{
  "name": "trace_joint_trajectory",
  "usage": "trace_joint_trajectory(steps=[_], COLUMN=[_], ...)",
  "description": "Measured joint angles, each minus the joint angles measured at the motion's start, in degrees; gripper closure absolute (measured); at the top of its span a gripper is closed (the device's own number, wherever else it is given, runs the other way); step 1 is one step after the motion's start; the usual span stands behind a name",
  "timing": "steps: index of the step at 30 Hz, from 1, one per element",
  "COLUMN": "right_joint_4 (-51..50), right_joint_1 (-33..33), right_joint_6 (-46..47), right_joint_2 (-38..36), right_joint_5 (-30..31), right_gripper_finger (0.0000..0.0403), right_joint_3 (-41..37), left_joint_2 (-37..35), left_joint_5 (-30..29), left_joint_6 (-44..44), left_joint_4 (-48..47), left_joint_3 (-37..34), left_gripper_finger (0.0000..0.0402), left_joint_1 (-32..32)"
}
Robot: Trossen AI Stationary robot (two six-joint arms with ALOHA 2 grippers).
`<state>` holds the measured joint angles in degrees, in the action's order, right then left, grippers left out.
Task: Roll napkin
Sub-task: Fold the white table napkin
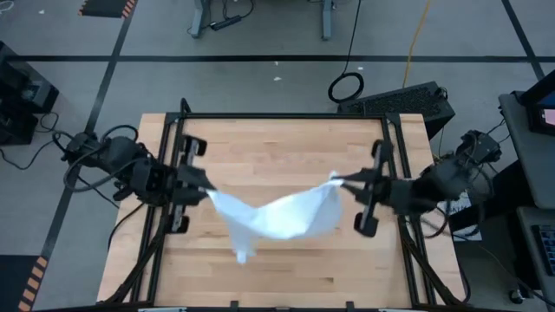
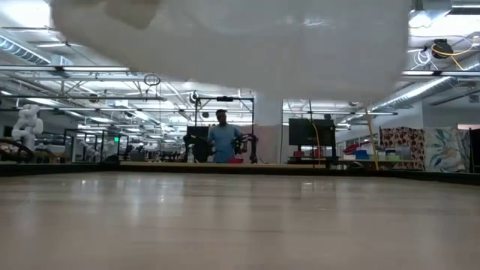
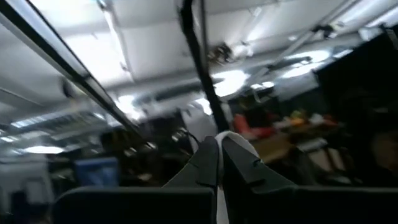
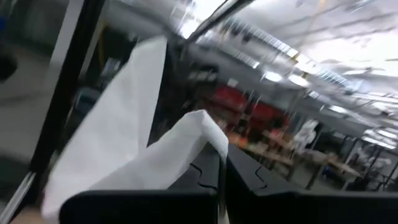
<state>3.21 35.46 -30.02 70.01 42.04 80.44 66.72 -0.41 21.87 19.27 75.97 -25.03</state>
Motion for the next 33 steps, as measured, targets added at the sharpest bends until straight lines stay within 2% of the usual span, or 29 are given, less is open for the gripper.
trace_joint_trajectory(steps=[3,5,8,11,17,20,23,27,30,33], right_joint_4=[-7.0,-10.3,-14.2,-17.1,-29.4,-37.4,-42.2,-42.0,-38.1,-31.6], right_joint_1=[1.2,2.3,4.3,5.7,5.2,2.4,-2.2,-10.2,-17.6,-24.9], right_joint_6=[4.4,7.2,10.9,13.1,17.1,20.9,22.8,20.4,17.6,16.2], right_joint_2=[2.5,3.2,3.2,2.4,1.4,1.5,1.5,1.5,1.5,1.5], right_joint_5=[0.2,0.3,0.3,0.3,2.2,6.4,7.9,7.6,7.0,2.4], right_gripper_finger=[0.0403,0.0403,0.0403,0.0403,0.0402,0.0402,0.0402,0.0403,0.0403,0.0403], right_joint_3=[3.0,3.9,4.2,4.2,4.3,3.3,0.5,-4.4,-8.7,-14.5], left_joint_2=[0.0,0.0,0.0,0.0,0.0,0.0,0.0,0.0,0.0,0.0], left_joint_5=[0.2,0.2,-1.3,-10.3,-34.6,-45.4,-51.2,-54.1,-54.2,-51.9], left_joint_6=[-2.9,-6.1,-6.2,-3.2,0.3,1.0,-1.4,-5.1,-9.6,-13.9], left_joint_4=[-5.2,-5.7,-7.1,-9.5,-20.0,-27.7,-33.9,-42.4,-47.2,-49.4], left_joint_3=[0.7,0.8,0.9,0.9,0.9,0.8,-0.4,-1.7,-3.4,-6.4], left_gripper_finger=[0.0393,0.0393,0.0393,0.0393,0.0393,0.0393,0.0393,0.0393,0.0393,0.0393], left_joint_1=[-2.9,-5.4,-9.8,-12.9,-14.0,-12.3,-8.6,-1.9,3.9,9.4])
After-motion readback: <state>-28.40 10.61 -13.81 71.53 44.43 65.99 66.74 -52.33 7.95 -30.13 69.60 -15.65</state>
